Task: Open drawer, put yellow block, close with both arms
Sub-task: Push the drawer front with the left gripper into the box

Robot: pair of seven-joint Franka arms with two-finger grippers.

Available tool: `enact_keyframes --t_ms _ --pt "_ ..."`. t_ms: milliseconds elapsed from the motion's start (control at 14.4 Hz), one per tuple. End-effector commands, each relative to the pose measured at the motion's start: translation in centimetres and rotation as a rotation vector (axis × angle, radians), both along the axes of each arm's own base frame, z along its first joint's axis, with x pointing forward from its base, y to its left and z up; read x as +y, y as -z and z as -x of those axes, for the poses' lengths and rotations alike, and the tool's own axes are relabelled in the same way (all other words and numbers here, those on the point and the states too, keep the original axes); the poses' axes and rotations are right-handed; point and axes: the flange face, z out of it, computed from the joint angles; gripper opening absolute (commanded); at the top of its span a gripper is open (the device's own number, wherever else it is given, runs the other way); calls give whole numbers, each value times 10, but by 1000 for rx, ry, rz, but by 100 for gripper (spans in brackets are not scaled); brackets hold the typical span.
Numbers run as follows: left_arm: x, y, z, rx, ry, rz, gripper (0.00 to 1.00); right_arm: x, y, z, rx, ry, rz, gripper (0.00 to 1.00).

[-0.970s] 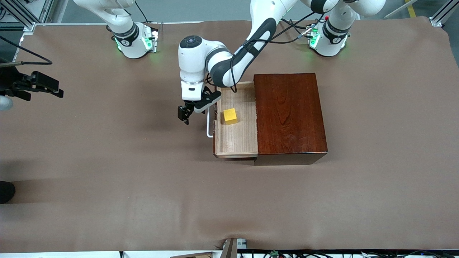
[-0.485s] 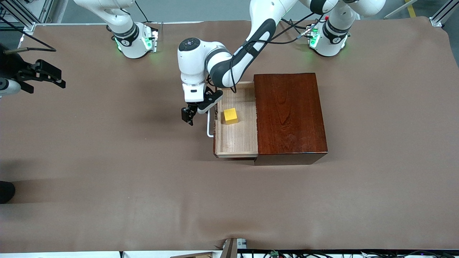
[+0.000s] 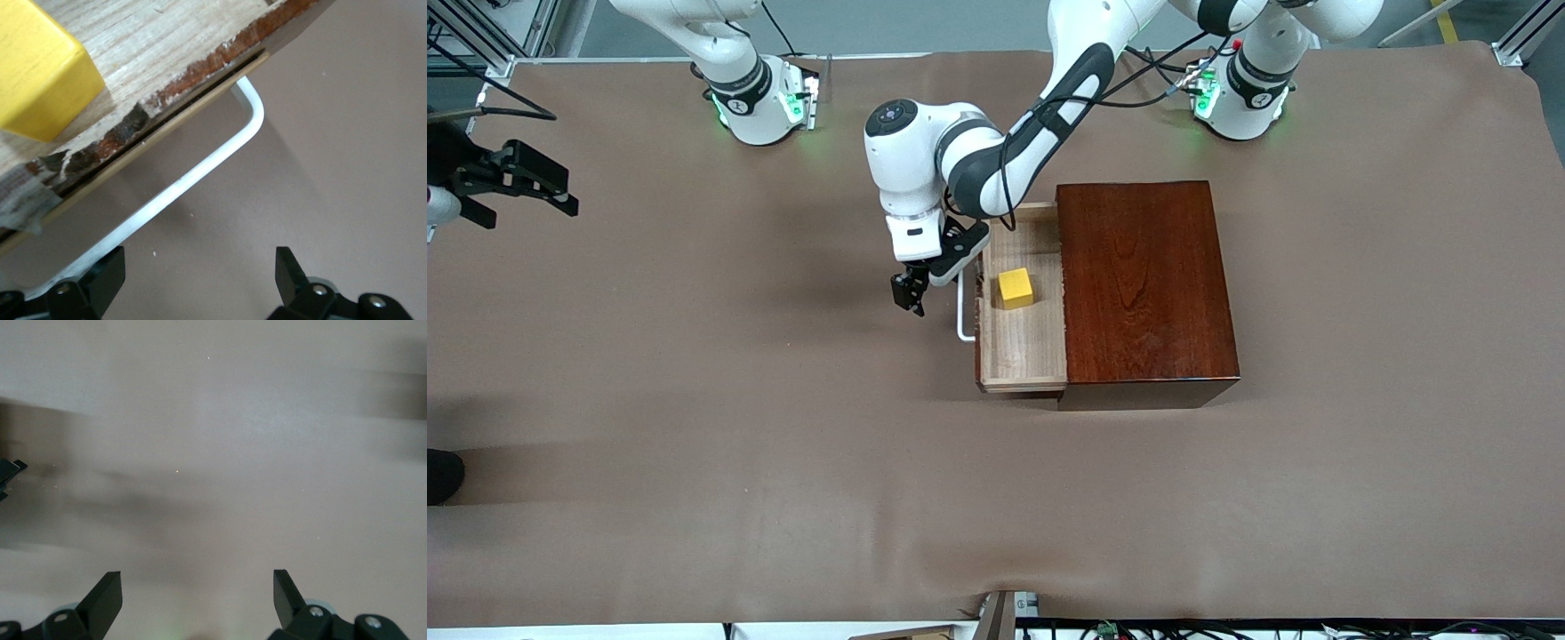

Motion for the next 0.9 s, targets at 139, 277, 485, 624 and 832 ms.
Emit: enact_keyframes --t_ms 139,277,485,624,832 --pt "38 0 -16 37 -73 -184 100 -9 -5 2 -10 7 20 100" --pt "46 0 -19 54 -91 -215 100 -12 -5 2 -10 11 37 100" --pt "56 5 -17 87 -123 -283 100 -8 -5 2 -8 6 38 100" --pt "59 -1 -20 88 -131 -281 100 -11 -5 4 -2 11 37 100" --pt "73 1 -29 107 -166 -314 100 -11 -4 3 4 10 37 100"
